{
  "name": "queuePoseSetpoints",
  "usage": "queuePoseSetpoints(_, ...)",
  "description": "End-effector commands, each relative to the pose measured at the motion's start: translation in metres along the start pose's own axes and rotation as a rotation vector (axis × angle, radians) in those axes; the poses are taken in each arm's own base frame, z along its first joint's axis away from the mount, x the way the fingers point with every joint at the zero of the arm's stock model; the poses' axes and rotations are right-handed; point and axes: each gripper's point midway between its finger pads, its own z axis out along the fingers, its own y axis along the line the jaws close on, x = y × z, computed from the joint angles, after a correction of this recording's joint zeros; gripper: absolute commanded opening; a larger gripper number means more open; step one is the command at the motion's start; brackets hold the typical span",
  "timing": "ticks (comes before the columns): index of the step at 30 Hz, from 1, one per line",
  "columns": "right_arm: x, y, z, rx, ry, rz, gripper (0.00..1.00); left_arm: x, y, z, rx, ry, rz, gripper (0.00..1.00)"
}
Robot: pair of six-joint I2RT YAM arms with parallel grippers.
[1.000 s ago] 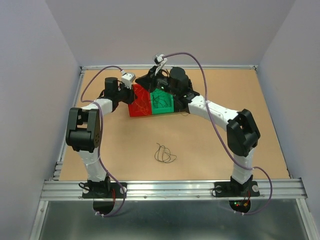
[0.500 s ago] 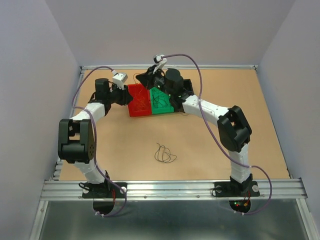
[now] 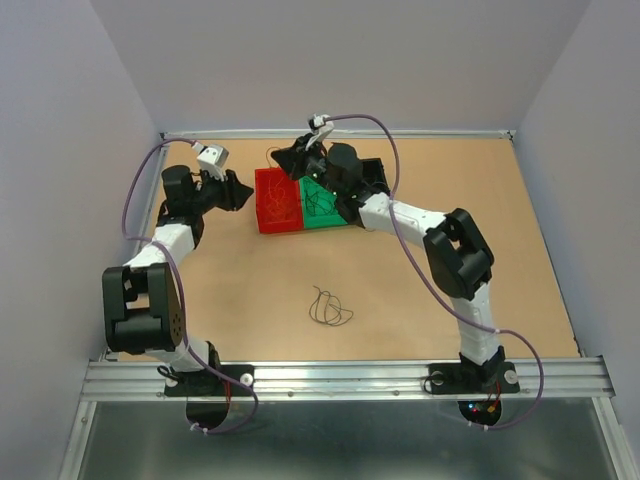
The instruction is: Untangle the cables
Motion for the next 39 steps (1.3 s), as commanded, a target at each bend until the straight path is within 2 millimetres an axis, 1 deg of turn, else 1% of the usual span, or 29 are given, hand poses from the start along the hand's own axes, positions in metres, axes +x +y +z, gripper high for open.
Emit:
queuePoseSetpoints(1, 0.024, -0.015, 0.008, 0.033, 0.01, 0.007, 0.0, -0.043, -0.011, -0.019, 0.019, -0.152, 0.073, 0.5)
queuePoseSetpoints(2, 0.042, -0.026, 0.009, 0.06, 0.042, 0.007, 0.01, -0.042, -0.01, -0.021, 0.01, -0.158, 0.072, 0.5)
queuePoseSetpoints(3, 0.043, -0.025, 0.009, 0.062, 0.05, 0.004, 0.0, -0.049, -0.009, -0.024, 0.003, -0.177, 0.08, 0.5)
queuePoseSetpoints(4, 0.061, -0.036, 0.01, 0.093, 0.079, 0.002, 0.01, -0.046, -0.01, -0.026, -0.001, -0.18, 0.08, 0.5)
queuePoseSetpoints(5, 0.068, -0.04, 0.01, 0.113, 0.102, -0.001, 0.01, -0.054, -0.01, -0.03, -0.008, -0.207, 0.102, 0.5)
queuePoseSetpoints(6, 0.078, -0.047, 0.011, 0.13, 0.122, -0.001, 0.0, -0.055, -0.011, -0.032, -0.011, -0.214, 0.108, 0.5)
queuePoseSetpoints(7, 0.094, -0.057, 0.01, 0.163, 0.149, -0.003, 0.01, -0.055, -0.011, -0.033, -0.014, -0.224, 0.115, 0.5)
queuePoseSetpoints(9, 0.113, -0.062, 0.013, 0.193, 0.208, -0.026, 0.01, -0.057, -0.013, -0.036, -0.012, -0.233, 0.123, 0.5)
queuePoseSetpoints(10, 0.134, -0.076, 0.012, 0.259, 0.241, -0.044, 0.01, -0.058, -0.014, -0.037, -0.013, -0.238, 0.126, 0.49)
queuePoseSetpoints(11, 0.145, -0.08, 0.013, 0.284, 0.267, -0.062, 0.0, -0.057, -0.015, -0.037, -0.012, -0.238, 0.127, 0.49)
queuePoseSetpoints(12, 0.162, -0.081, 0.01, 0.308, 0.33, -0.099, 0.0, -0.057, -0.014, -0.037, -0.015, -0.24, 0.129, 0.49)
queuePoseSetpoints(13, 0.157, -0.084, 0.019, 0.341, 0.317, -0.125, 0.01, -0.057, -0.015, -0.037, -0.012, -0.24, 0.134, 0.49)
queuePoseSetpoints(14, 0.167, -0.089, 0.02, 0.382, 0.347, -0.154, 0.0, -0.056, -0.015, -0.037, -0.011, -0.24, 0.14, 0.49)
queuePoseSetpoints(15, 0.185, -0.092, 0.014, 0.389, 0.391, -0.163, 0.0, -0.056, -0.013, -0.037, -0.017, -0.242, 0.14, 0.49)
queuePoseSetpoints(16, 0.186, -0.097, 0.013, 0.416, 0.397, -0.176, 0.01, -0.055, -0.012, -0.037, -0.022, -0.24, 0.138, 0.48)
queuePoseSetpoints(17, 0.184, -0.096, 0.015, 0.425, 0.397, -0.183, 0.01, -0.057, -0.013, -0.037, -0.022, -0.247, 0.144, 0.48)
queuePoseSetpoints(19, 0.194, -0.101, 0.007, 0.466, 0.431, -0.219, 0.0, -0.058, -0.014, -0.04, -0.028, -0.259, 0.153, 0.48)
queuePoseSetpoints(22, 0.194, -0.099, 0.0, 0.5, 0.441, -0.269, 0.01, -0.062, -0.017, -0.045, -0.04, -0.286, 0.173, 0.48)
queuePoseSetpoints(24, 0.2, -0.093, -0.004, 0.507, 0.454, -0.302, 0.01, -0.065, -0.017, -0.049, -0.054, -0.303, 0.182, 0.48)
queuePoseSetpoints(26, 0.204, -0.093, -0.008, 0.528, 0.466, -0.32, 0.0, -0.07, -0.02, -0.055, -0.064, -0.331, 0.2, 0.48)
queuePoseSetpoints(28, 0.213, -0.092, -0.009, 0.53, 0.481, -0.325, 0.01, -0.072, -0.021, -0.06, -0.076, -0.35, 0.214, 0.48)
queuePoseSetpoints(31, 0.23, -0.09, -0.01, 0.521, 0.527, -0.337, 0.01, -0.082, -0.023, -0.069, -0.111, -0.4, 0.227, 0.48)
queuePoseSetpoints(32, 0.235, -0.089, -0.01, 0.516, 0.537, -0.338, 0.01, -0.083, -0.023, -0.071, -0.118, -0.411, 0.204, 0.48)
queuePoseSetpoints(33, 0.24, -0.083, -0.01, 0.505, 0.546, -0.34, 0.01, -0.086, -0.019, -0.075, -0.148, -0.433, 0.199, 0.49)
queuePoseSetpoints(34, 0.25, -0.085, -0.013, 0.506, 0.561, -0.346, 0.0, -0.09, -0.02, -0.08, -0.164, -0.456, 0.211, 0.5)
queuePoseSetpoints(35, 0.249, -0.083, -0.011, 0.502, 0.558, -0.345, 0.0, -0.092, -0.022, -0.083, -0.173, -0.472, 0.223, 0.5)
queuePoseSetpoints(36, 0.256, -0.08, -0.012, 0.497, 0.564, -0.344, 0.01, -0.097, -0.023, -0.091, -0.194, -0.511, 0.249, 0.54)
queuePoseSetpoints(37, 0.259, -0.081, -0.013, 0.498, 0.569, -0.345, 0.01, -0.098, -0.021, -0.092, -0.208, -0.515, 0.246, 0.63)
queuePoseSetpoints(39, 0.258, -0.081, -0.013, 0.5, 0.568, -0.343, 0.01, -0.104, -0.027, -0.106, -0.23, -0.583, 0.281, 0.74)
